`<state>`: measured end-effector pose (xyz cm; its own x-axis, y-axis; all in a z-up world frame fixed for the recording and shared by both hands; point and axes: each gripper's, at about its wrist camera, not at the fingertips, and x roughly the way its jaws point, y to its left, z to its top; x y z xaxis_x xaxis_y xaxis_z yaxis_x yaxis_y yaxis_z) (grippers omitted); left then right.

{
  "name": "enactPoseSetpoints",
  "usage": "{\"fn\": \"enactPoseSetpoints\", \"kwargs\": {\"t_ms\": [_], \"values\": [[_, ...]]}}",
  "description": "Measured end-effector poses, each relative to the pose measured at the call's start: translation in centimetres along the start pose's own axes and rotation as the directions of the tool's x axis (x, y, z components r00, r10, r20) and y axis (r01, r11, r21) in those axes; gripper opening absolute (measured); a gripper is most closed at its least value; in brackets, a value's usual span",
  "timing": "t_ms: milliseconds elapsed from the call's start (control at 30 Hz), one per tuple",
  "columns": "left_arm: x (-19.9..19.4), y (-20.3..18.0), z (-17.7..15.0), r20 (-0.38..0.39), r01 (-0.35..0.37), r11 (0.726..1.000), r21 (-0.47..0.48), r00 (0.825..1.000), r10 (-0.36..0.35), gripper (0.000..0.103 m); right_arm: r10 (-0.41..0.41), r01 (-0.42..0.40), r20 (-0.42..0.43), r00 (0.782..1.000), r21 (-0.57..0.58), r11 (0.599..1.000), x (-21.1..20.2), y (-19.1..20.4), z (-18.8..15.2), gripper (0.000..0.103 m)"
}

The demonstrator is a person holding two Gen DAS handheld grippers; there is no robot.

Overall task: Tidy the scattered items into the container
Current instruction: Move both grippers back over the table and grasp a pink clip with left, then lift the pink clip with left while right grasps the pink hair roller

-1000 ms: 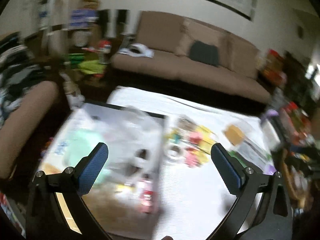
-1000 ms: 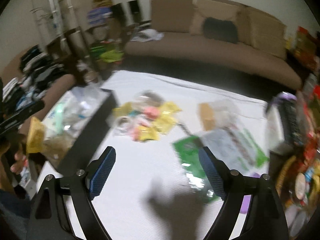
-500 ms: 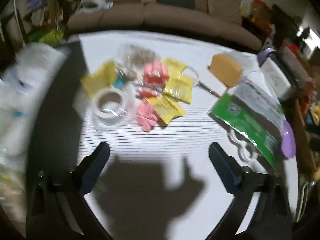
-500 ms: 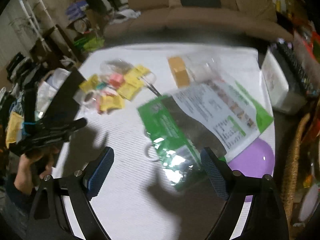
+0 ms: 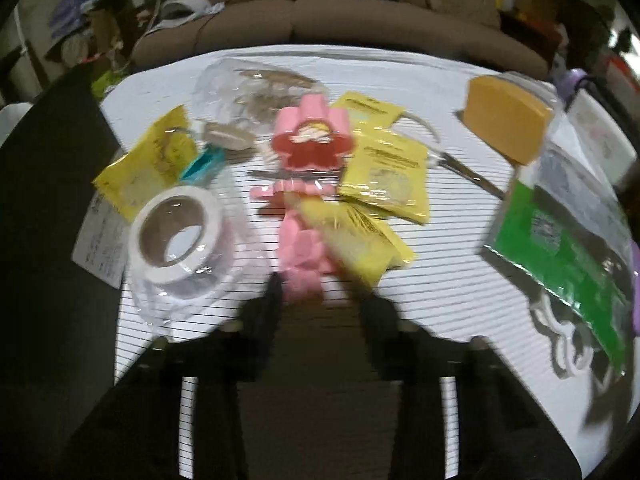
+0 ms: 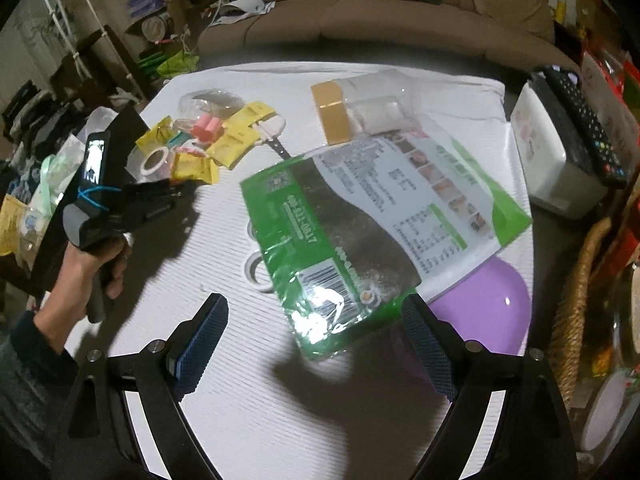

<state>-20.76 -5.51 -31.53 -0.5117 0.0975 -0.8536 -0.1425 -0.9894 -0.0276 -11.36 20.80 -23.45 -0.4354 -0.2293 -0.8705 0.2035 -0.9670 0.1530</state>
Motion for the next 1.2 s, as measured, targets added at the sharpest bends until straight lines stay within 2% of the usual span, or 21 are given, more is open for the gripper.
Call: {"fn": "enactPoseSetpoints", "kwargs": {"t_ms": [33,67,133,267,367,467,533,633,700,767,800,833,900,1033,1200], "values": [[-0.3,0.0,-0.1,0.002,0.014,1.0,-0.002,1.0,-0.014,0.013,0.006,-0.006,-0.003,1.0,0.002,1.0,0.0,0.0,-0.1,0.091],[-0.9,0.0,-0.1,0.008,0.036,0.999,-0.004,0.999,-0.036,0.005,0.009,-0.009,-0.003,1.0,-0.001,1.0,-0.1,0.2,-0.1,0.091],[-2.4,-0.1,-0.1,0.021,0.072,0.997,0.005,0.997,-0.073,0.005,0.004,-0.004,0.004,1.0,-0.011,1.0,-0.4,0.5,-0.2,0.091],[-6.2,-0.2,-0.1,0.058,0.099,0.995,0.017,0.993,-0.099,0.005,0.003,-0.002,0.017,1.0,-0.018,1.0,-0.9,1.0,-0.3,0.091],[-11.5,0.8,-0.5,0.109,0.131,0.991,-0.014,0.986,-0.128,0.005,0.02,-0.019,0.032,0.999,-0.02,1.0,-1.2,1.3,-0.4,0.091],[-17.4,2.7,-0.9,0.221,0.183,0.977,-0.112,0.963,-0.156,0.005,0.076,-0.075,0.049,0.996,-0.011,0.997,-1.4,1.5,-0.4,0.091],[-20.8,4.0,-0.8,0.27,0.191,0.969,-0.155,0.952,-0.145,0.005,0.121,-0.121,0.058,0.991,-0.004,0.993,-1.4,2.0,-0.2,0.091],[-23.9,5.2,-0.4,0.324,0.146,0.978,-0.147,0.942,-0.092,0.005,0.184,-0.183,0.06,0.981,-0.029,0.983,-1.1,3.7,1.1,0.09],[-25.8,6.4,-0.7,0.353,0.102,0.983,-0.15,0.934,-0.043,0.005,0.195,-0.191,0.084,0.977,-0.051,0.98,-0.8,5.4,2.6,0.085],[-26.8,7.8,-1.2,0.375,0.1,0.982,-0.16,0.927,-0.033,0.005,0.231,-0.224,0.088,0.969,-0.083,0.971,0.1,7.2,4.5,0.067],[-27.1,8.4,-1.3,0.383,0.096,0.982,-0.163,0.923,-0.027,0.005,0.241,-0.231,0.089,0.966,-0.11,0.967,0.8,8.4,5.7,0.062],[-27.2,8.7,-1.5,0.383,0.088,0.982,-0.165,0.923,-0.018,0.005,0.239,-0.225,0.088,0.967,-0.152,0.963,1.8,9.9,7.3,0.058],[-27.1,9.9,-1.7,0.386,0.085,0.979,-0.185,0.922,-0.007,0.005,0.198,-0.173,0.073,0.978,-0.258,0.95,4.6,12.9,10.6,0.058],[-26.4,11.9,-1.6,0.364,0.13,0.969,-0.21,0.93,-0.046,0.005,0.096,-0.09,-0.007,0.995,-0.438,0.894,11.4,17.1,15.2,0.056],[-26.5,12.9,-1.1,0.379,0.112,0.974,-0.199,0.925,-0.029,0.005,-0.005,-0.022,-0.049,0.999,-0.547,0.837,18.0,18.8,18.7,0.055]]}}
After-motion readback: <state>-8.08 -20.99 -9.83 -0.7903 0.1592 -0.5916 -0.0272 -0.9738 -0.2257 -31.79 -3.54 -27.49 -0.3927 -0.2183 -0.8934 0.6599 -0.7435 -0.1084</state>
